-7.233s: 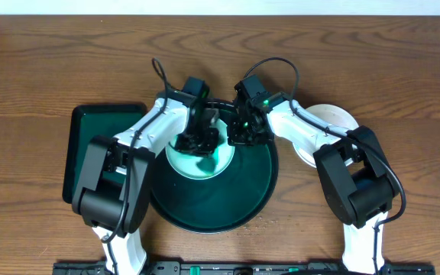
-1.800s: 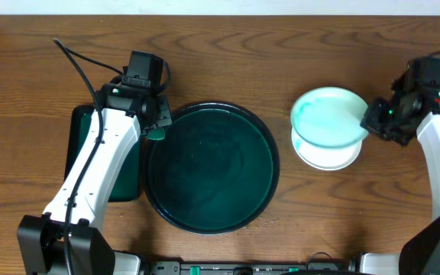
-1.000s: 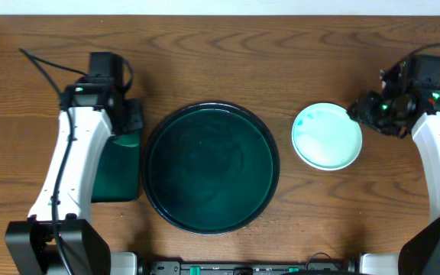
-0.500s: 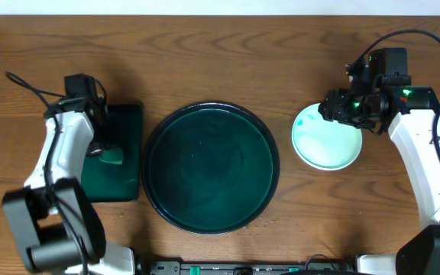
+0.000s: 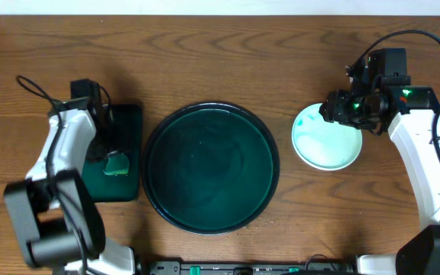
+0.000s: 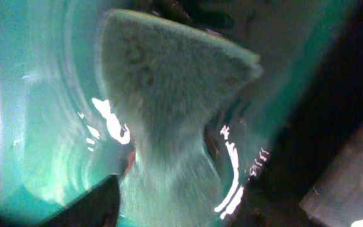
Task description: Clean dirty plates on tray and stack at the side
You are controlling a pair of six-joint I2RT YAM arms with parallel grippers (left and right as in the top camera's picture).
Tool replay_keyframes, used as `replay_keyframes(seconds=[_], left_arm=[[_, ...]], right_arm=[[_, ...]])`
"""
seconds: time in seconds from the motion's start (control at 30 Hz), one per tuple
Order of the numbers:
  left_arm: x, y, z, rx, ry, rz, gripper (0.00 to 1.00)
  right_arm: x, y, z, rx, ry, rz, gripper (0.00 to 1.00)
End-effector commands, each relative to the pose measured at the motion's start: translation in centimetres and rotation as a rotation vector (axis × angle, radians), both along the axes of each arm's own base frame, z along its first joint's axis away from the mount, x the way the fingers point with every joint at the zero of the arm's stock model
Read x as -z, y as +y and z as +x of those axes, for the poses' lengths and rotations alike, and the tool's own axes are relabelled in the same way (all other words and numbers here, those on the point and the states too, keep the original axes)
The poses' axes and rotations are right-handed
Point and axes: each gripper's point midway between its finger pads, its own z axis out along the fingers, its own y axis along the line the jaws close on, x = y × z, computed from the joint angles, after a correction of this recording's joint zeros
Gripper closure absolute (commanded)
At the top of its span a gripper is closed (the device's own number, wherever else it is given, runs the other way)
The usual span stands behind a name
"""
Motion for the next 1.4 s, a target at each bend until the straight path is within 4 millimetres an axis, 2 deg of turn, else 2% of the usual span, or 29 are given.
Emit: replay_keyframes(seconds=[0.0, 0.07, 0.17, 0.27, 0.33, 0.37, 0.4, 0.43, 0.57, 0.67, 0.87, 1.03, 1.1, 1.37], left_arm=[[-7.3, -0.3, 2.5, 0.004, -0.218, -0.003, 0.29], [-9.6, -0.9, 2.5, 0.012, -0.295, -0.02, 0.28], [-12.6, -1.6, 2.2, 0.001, -0.391, -0.041, 0.28], [-14.3, -1.7, 1.8, 0.004, -0.445, -0.028, 0.27], [-14.9, -1.6, 1.6, 0.005, -0.463, -0.02, 0.27], [-15.1, -1.7, 1.6, 0.005, -0.469, -0.019, 0.27], [-15.2, -1.7, 1.6, 0.006, -0.472, -0.018, 0.27], [-15.2, -1.7, 1.6, 0.006, -0.473, -0.018, 0.27], [-15.1, -1.7, 1.6, 0.006, -0.471, -0.018, 0.27], [-15.1, -1.7, 1.6, 0.005, -0.471, -0.018, 0.27], [-15.1, -1.7, 1.6, 0.005, -0.471, -0.018, 0.27], [-15.1, -1.7, 1.6, 0.005, -0.471, -0.018, 0.26], [-15.1, -1.7, 1.6, 0.005, -0.471, -0.018, 0.26], [-15.1, -1.7, 1.6, 0.005, -0.471, -0.018, 0.27]], right_arm=[[-0.8, 0.4, 0.1, -0.026, -0.027, -0.009, 0.44], [-0.9, 0.5, -0.2, -0.035, -0.019, -0.005, 0.47], [-1.8, 0.4, -1.2, -0.037, -0.01, -0.009, 0.59], [-3.8, -0.2, -2.4, -0.029, -0.039, -0.039, 0.6], [-5.6, -0.8, -3.3, -0.013, -0.082, -0.069, 0.51], [-6.4, -1.1, -3.8, -0.005, -0.104, -0.081, 0.35], [-7.5, -1.3, -4.3, 0.001, -0.135, -0.087, 0.1], [-8.6, -1.4, -4.8, 0.006, -0.17, -0.088, 0.01], [-12.6, -1.5, -7.1, 0.013, -0.307, -0.082, 0.01], [-14.7, -1.6, -9.1, 0.015, -0.377, -0.078, 0.01], [-17.4, -1.6, -11.6, 0.019, -0.489, -0.073, 0.01], [-18.3, -2.9, -13.0, 0.047, -0.537, -0.146, 0.01], [-18.1, -3.7, -13.2, 0.073, -0.524, -0.182, 0.01], [-16.5, -5.7, -12.1, 0.152, -0.576, -0.254, 0.01]])
